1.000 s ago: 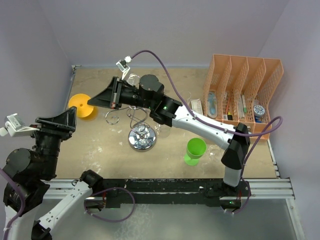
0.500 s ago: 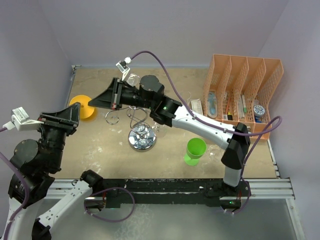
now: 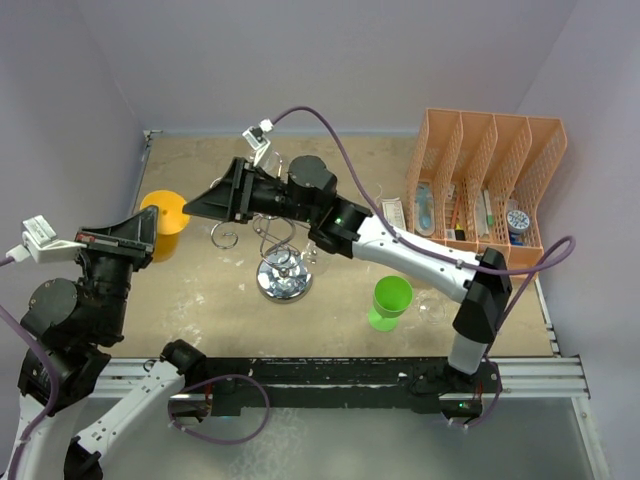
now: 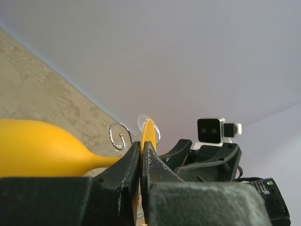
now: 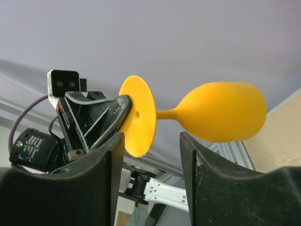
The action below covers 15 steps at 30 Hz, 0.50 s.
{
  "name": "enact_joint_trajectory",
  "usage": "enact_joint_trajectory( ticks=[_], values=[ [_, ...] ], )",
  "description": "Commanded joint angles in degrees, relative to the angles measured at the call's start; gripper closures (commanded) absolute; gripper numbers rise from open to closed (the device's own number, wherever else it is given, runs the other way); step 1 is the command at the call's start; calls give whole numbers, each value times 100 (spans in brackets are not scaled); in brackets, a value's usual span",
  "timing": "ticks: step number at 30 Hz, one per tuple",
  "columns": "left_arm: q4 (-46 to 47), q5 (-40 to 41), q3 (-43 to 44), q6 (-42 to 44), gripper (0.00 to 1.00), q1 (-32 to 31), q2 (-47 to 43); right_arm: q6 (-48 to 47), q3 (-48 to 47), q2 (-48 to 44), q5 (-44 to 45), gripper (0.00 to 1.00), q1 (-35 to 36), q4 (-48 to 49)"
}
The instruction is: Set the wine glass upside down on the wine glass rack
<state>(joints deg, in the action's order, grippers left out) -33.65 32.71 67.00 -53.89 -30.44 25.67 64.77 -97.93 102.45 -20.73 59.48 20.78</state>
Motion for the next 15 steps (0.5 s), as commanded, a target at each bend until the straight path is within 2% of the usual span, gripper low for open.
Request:
enact_joint_trajectory(
  ticks=[1, 4, 9, 15],
  values=[
    [178, 185, 28, -160, 100, 10, 79, -520, 191, -716, 487, 44, -25, 282],
    [175, 304, -39, -245, 100, 9, 99, -948, 337, -1004, 882, 39, -25, 43],
    [172, 194, -118, -338, 100, 11, 320, -1525, 1096, -1809, 1687, 34, -25, 67],
    [623, -140, -445, -457, 100, 11, 530, -2339, 1816, -2644, 2098, 34, -25, 61]
  ],
)
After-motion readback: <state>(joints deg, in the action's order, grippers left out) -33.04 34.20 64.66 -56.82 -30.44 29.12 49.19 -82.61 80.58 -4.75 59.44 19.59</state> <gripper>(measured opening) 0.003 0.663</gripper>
